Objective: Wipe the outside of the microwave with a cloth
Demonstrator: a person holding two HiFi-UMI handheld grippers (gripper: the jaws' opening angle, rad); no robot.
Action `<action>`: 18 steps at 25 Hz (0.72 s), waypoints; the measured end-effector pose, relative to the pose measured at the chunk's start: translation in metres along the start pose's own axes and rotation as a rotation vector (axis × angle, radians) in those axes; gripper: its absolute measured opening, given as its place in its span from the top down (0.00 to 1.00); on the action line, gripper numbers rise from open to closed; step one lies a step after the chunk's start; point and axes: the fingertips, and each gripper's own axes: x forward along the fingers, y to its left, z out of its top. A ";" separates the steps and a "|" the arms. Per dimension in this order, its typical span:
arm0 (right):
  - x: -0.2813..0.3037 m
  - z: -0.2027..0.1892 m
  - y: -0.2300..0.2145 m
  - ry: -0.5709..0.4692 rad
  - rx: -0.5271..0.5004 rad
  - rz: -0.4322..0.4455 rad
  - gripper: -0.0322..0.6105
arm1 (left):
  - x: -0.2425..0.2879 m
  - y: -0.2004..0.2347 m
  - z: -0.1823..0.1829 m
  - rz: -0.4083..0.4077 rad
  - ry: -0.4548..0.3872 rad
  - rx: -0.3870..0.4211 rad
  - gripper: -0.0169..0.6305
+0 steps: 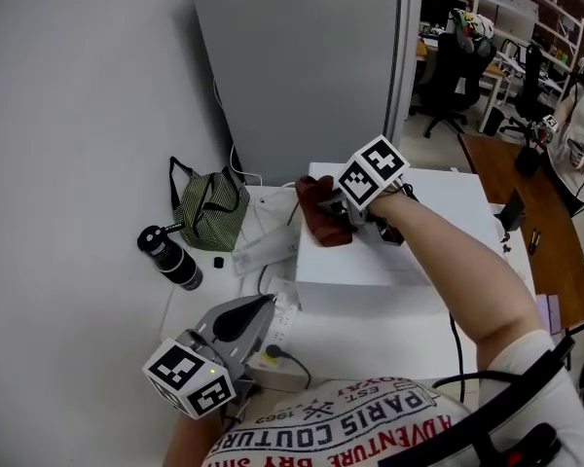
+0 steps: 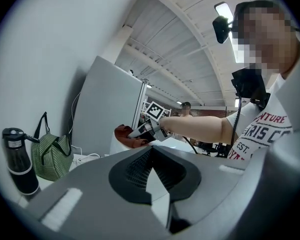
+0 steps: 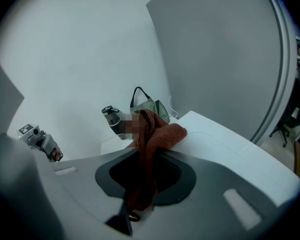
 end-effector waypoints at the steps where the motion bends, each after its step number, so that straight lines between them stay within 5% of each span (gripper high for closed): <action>1: -0.003 -0.002 -0.004 0.000 0.007 -0.002 0.86 | 0.003 -0.002 0.000 -0.008 0.001 0.004 0.97; 9: -0.055 -0.033 -0.054 -0.001 0.066 -0.090 0.86 | 0.033 -0.023 0.002 -0.079 0.008 0.011 0.96; 18: -0.174 -0.125 -0.138 -0.053 0.249 -0.267 0.86 | 0.104 -0.079 0.000 -0.267 0.042 0.042 0.97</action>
